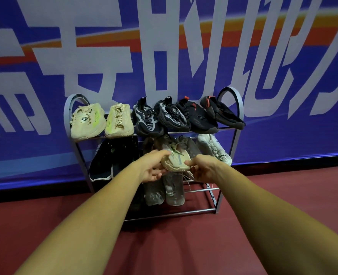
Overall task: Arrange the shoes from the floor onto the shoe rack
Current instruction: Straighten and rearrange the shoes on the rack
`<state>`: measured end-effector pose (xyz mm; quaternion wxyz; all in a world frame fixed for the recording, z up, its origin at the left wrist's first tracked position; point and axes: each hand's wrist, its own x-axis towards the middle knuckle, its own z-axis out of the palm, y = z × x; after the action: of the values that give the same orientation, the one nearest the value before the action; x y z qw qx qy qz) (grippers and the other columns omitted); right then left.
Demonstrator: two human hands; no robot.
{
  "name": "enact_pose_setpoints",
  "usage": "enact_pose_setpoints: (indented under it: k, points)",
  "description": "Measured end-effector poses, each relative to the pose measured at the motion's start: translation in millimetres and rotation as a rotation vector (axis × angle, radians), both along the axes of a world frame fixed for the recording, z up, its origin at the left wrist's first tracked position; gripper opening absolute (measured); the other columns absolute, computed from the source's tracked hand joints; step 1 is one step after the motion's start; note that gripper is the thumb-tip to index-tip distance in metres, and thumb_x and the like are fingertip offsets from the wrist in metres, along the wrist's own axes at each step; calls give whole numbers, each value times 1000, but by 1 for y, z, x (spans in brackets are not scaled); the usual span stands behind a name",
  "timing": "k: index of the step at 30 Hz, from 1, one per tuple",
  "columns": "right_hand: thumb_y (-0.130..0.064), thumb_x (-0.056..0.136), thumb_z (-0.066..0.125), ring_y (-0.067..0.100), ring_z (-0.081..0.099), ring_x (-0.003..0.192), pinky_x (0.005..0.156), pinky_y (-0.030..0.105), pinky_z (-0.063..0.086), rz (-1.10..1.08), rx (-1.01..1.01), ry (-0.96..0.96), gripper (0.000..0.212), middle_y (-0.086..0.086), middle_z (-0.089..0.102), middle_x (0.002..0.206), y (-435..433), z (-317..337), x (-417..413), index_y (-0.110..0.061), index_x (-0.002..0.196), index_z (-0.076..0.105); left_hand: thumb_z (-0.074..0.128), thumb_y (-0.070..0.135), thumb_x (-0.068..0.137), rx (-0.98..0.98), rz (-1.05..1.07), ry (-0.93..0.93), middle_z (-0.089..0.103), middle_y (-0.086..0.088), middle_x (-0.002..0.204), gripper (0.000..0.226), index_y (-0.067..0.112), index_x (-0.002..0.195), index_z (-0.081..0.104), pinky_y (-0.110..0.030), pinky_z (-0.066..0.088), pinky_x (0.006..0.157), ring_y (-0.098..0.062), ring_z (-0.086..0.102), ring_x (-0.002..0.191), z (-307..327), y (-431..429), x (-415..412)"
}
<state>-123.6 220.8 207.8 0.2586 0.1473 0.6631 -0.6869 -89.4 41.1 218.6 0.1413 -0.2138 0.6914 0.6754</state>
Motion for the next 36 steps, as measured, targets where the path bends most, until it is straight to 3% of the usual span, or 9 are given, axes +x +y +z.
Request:
enact_pose_setpoints:
  k: [7,10,13,19,22,26,30,33,36]
  points:
    - [5,94,57,10,42,51,39,16,30,-103,14,141,6,9,48,66,-11,-7,-11,-1,93,55,69,30,86,-31,-18,21,62,-3,76,15,18,93,64,-20,31,50,-11,55,59,-1,17,-4]
    - [5,91,60,13,47,52,43,21,32,-156,-29,191,24,12,50,68,-13,-10,-17,6,114,53,68,13,80,-9,-44,67,56,1,55,24,12,101,57,-22,31,52,-7,49,43,0,16,-7]
    - [10,90,61,13,46,49,36,18,33,-102,-19,204,25,11,48,66,-13,-10,-15,5,112,52,63,-1,80,-18,-31,112,47,6,38,32,8,106,48,-26,31,57,-4,38,28,-2,15,-9]
    - [2,90,57,12,46,50,39,18,32,-65,11,155,21,10,51,67,-22,-17,-20,4,112,58,71,0,80,-14,11,106,50,7,36,28,13,95,51,-37,47,76,-3,44,30,-6,10,-12]
    - [-8,94,57,8,42,45,43,18,30,60,124,100,11,5,53,60,-22,-20,-20,-4,86,63,71,5,83,-135,-54,106,67,6,59,24,16,99,57,-35,56,86,-3,61,54,-10,6,-12]
    - [-6,96,54,12,42,43,36,18,27,136,366,161,19,7,51,58,-27,-22,-21,-4,78,59,74,13,85,-392,-193,138,66,-8,122,55,4,134,51,-8,50,57,-9,62,84,-12,2,-13]
    - [-3,96,53,13,42,36,33,14,27,106,452,184,25,9,49,57,-30,-28,-24,-5,71,53,82,48,70,-1013,-453,102,51,-12,142,100,19,152,33,-34,44,105,-29,50,129,-19,-11,-14]
    - [-6,95,55,18,52,42,34,16,35,54,408,195,15,13,56,65,-36,-35,-32,-2,82,57,71,47,79,-1158,-447,167,55,-11,140,82,28,151,34,-40,48,101,-31,54,126,-23,-15,-15]
    - [-38,78,64,37,70,81,66,43,60,-55,372,280,41,20,72,96,-36,-68,-67,-6,103,66,64,49,83,-1213,-473,195,54,-6,142,76,36,151,33,-39,50,98,-31,56,125,-18,-17,-15]
